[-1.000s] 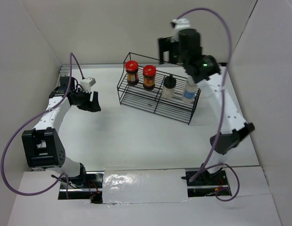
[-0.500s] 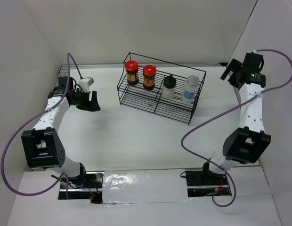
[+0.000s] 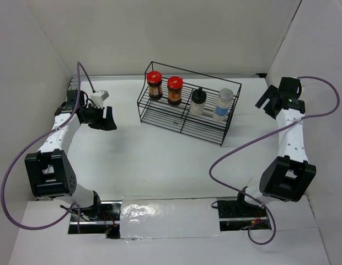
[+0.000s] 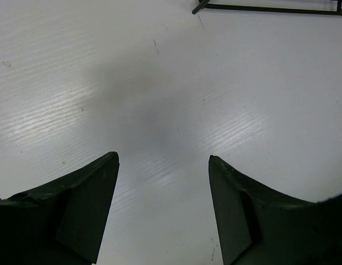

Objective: Organize the condiment bottles

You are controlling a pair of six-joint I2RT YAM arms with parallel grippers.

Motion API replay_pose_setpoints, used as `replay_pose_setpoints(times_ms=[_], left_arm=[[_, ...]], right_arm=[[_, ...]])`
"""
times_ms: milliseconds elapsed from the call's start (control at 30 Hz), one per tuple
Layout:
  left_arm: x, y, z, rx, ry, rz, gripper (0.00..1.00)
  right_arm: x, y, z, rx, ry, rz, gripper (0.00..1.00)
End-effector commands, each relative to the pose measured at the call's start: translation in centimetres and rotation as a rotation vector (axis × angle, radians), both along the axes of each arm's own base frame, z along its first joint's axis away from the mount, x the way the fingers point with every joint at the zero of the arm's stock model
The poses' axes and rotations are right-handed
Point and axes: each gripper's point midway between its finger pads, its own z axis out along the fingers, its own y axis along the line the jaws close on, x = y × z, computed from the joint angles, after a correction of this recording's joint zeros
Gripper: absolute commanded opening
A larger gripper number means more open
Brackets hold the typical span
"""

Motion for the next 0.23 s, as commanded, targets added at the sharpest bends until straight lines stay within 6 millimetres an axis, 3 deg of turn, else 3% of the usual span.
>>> replay_pose_setpoints(times_ms=[0,200], left_arm=[[0.94,-0.22,1.74,-0.033,-0.037,0.001,0.78],[0.83,-0.26,1.72,-0.035,-0.034,0.001,0.78]], right_arm=[[0.59,-0.20,2.81,-0.043,-0.111,-0.014,1.00],[0.70,0.39,3.53,-0.058,-0.138,0.022,1.00]])
